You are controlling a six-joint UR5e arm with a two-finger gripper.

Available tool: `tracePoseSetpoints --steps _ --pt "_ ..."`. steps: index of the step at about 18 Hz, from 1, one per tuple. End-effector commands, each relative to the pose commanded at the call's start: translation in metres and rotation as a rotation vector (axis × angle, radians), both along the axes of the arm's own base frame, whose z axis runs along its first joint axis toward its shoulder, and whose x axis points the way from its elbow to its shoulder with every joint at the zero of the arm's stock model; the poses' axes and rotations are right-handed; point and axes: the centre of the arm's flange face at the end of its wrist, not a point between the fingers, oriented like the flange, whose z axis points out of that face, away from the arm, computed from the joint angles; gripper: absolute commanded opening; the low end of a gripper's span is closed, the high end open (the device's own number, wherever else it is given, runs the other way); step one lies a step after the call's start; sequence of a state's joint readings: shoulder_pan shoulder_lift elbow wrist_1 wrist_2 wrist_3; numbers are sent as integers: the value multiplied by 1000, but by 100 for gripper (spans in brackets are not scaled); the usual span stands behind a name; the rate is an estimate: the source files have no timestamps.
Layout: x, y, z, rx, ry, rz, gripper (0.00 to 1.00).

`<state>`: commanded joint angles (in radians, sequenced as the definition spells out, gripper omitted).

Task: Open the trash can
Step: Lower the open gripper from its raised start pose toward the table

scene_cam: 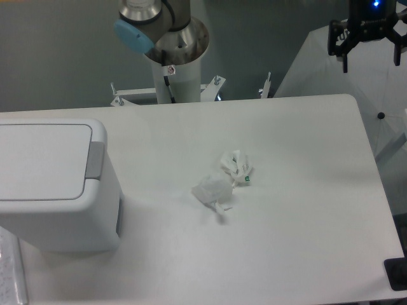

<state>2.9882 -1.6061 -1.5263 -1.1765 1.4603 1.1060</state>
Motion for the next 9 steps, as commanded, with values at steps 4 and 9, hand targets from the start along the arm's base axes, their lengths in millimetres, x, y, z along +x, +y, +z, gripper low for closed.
tracePoseSetpoints --steps 4,9 --pt "0 1 -1 -5 -1 -3 100" --pt "5 23 -13 -5 -23 -42 100"
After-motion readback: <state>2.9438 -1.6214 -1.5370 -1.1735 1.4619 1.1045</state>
